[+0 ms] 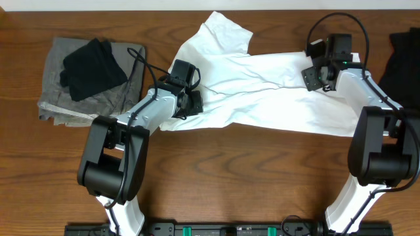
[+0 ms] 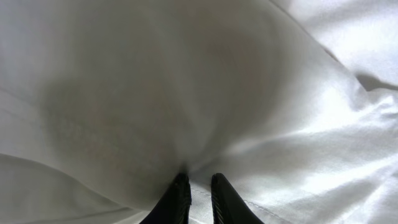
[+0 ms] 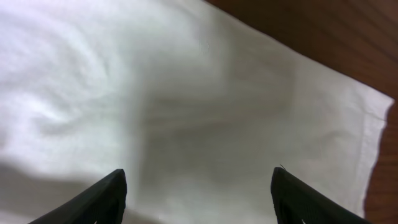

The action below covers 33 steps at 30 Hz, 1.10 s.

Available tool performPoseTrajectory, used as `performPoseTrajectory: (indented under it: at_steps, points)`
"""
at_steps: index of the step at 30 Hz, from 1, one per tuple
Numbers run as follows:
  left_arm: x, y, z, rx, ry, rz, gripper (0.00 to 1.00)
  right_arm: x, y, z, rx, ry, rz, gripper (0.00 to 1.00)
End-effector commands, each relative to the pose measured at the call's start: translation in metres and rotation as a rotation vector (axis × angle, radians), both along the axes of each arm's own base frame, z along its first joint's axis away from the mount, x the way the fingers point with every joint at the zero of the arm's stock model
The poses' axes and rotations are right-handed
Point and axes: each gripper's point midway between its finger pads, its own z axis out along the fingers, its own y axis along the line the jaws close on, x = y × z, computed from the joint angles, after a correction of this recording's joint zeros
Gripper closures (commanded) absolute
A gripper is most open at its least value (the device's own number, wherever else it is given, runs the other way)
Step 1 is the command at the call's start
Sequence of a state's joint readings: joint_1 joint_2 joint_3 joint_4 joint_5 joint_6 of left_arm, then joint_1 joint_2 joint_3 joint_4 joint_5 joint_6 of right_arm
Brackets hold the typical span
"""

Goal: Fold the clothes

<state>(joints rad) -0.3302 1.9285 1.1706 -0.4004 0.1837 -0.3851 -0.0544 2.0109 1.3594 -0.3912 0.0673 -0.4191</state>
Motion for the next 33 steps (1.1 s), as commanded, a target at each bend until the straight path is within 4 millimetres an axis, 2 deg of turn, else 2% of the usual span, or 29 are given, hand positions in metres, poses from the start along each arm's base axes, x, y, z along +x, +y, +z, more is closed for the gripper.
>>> performPoseTrajectory:
  at_steps: [1, 4, 8, 14, 16, 18, 21, 24, 33]
  points:
    - [-0.01, 0.008, -0.015, 0.037, 0.038, 0.0, 0.84, 0.014, -0.012, 0.029, 0.019, -0.071, -0.077, 0.26]
    - [-0.01, 0.008, -0.015, 0.038, 0.038, -0.001, 0.84, 0.013, -0.012, 0.051, 0.047, -0.083, -0.124, 0.27]
    - [-0.01, 0.009, -0.015, 0.038, 0.038, 0.0, 0.84, -0.016, -0.014, 0.064, 0.095, 0.012, -0.223, 0.34]
    - [-0.01, 0.008, -0.015, 0.037, 0.038, 0.0, 0.84, -0.082, -0.009, 0.044, 0.132, 0.275, -0.327, 0.53]
    - [-0.01, 0.008, -0.015, 0.037, 0.038, 0.0, 0.84, -0.098, -0.008, 0.035, 0.142, 0.337, -0.374, 0.57]
    - [-0.01, 0.008, -0.015, 0.037, 0.038, -0.001, 0.84, -0.109, -0.007, 0.027, 0.151, 0.374, -0.419, 0.65]
    - [-0.01, 0.008, -0.015, 0.037, 0.038, -0.001, 0.84, -0.118, -0.006, 0.016, 0.167, 0.394, -0.484, 0.86]
    - [-0.01, 0.008, -0.015, 0.037, 0.038, -0.001, 0.84, -0.123, -0.006, 0.006, 0.18, 0.395, -0.529, 0.97]
    - [-0.01, 0.008, -0.015, 0.037, 0.038, -0.001, 0.84, -0.118, -0.006, -0.023, 0.204, 0.32, -0.557, 0.99]
